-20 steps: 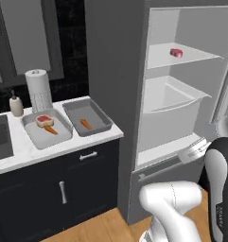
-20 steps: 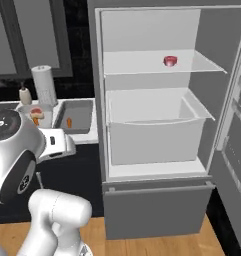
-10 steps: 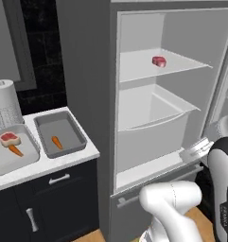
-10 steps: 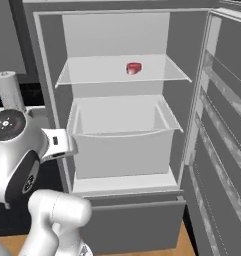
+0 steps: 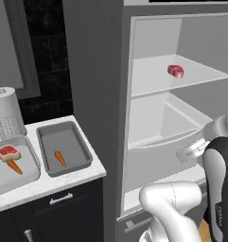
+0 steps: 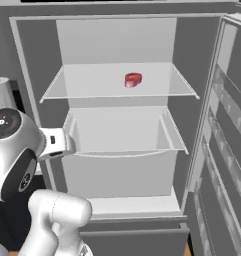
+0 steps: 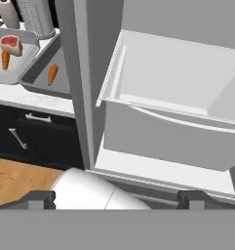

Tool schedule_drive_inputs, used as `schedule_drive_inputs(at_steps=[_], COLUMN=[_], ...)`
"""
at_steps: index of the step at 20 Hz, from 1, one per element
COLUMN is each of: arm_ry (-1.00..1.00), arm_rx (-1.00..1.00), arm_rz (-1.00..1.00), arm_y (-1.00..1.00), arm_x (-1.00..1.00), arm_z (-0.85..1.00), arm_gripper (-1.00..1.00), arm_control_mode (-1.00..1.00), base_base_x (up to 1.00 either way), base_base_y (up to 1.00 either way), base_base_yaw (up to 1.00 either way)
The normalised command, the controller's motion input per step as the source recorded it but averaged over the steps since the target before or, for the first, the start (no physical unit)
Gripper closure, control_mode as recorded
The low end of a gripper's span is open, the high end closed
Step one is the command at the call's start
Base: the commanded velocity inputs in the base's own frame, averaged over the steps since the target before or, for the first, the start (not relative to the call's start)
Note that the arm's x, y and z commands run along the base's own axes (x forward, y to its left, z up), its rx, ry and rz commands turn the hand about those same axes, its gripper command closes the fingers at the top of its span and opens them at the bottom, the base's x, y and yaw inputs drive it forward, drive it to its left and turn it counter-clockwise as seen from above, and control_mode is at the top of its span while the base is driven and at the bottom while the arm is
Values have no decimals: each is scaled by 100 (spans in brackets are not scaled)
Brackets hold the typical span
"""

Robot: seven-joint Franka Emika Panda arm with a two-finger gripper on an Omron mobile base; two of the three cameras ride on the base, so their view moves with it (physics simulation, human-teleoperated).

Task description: Place one carrot and one steak in each tupperware on the nearby counter, to pack two identical lunches.

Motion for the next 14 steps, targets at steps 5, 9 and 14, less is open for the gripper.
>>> schedule_drive_inputs(at_steps=[5, 9, 14], arm_ry=[0, 0, -14], arm_rx=[0, 0, 8], arm_rz=[0, 0, 4], arm_y=[0, 0, -49], arm_x=[0, 0, 43], arm_z=[0, 0, 52], arm_gripper=[-100, -100, -100], arm_control_mode=[100, 100, -100], base_base_x=[63, 59, 0], base_base_y=[-48, -48, 0], base_base_yaw=[14, 15, 0])
